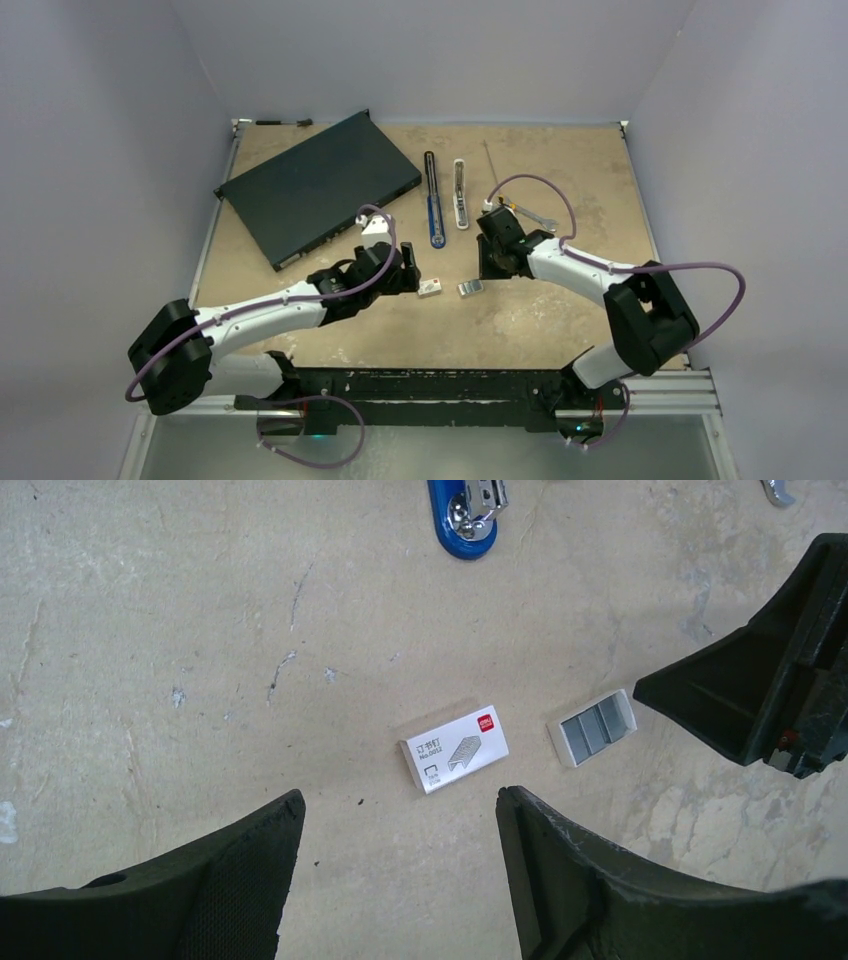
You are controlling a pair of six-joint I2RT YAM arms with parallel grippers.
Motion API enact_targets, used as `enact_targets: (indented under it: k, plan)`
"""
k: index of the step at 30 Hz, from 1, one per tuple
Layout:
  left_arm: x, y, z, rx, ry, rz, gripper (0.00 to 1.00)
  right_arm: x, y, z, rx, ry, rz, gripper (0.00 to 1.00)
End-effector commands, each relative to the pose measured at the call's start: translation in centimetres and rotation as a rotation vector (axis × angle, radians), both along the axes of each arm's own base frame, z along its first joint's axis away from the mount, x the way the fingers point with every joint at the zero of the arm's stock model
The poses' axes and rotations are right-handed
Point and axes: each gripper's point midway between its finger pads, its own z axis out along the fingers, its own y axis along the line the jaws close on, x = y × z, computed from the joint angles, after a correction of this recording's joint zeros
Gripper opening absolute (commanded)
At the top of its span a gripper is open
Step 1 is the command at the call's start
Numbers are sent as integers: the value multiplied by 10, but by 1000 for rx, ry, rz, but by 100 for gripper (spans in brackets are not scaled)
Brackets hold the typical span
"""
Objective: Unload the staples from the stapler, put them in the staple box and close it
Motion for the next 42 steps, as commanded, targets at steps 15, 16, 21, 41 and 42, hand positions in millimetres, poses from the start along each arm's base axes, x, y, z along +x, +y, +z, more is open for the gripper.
enact_targets:
  k: [15,16,21,41,42]
  plan:
    - [5,0,-1,-39,-22,40,70,-10,-1,-15,-9,40,55,20]
    - [6,-1,-1,-38,-21,38,70,-10,0,-16,-8,43,56,19]
    - [8,-5,-4,-40,-17,32,69,-10,3,-17,8,44,65,14]
    - [-4,-25,-38,-150,75,13,64,14,21,7,66,-54,93,0]
    - [-5,-25,-39,-149,76,10,63,15,22,7,69,-55,96,0]
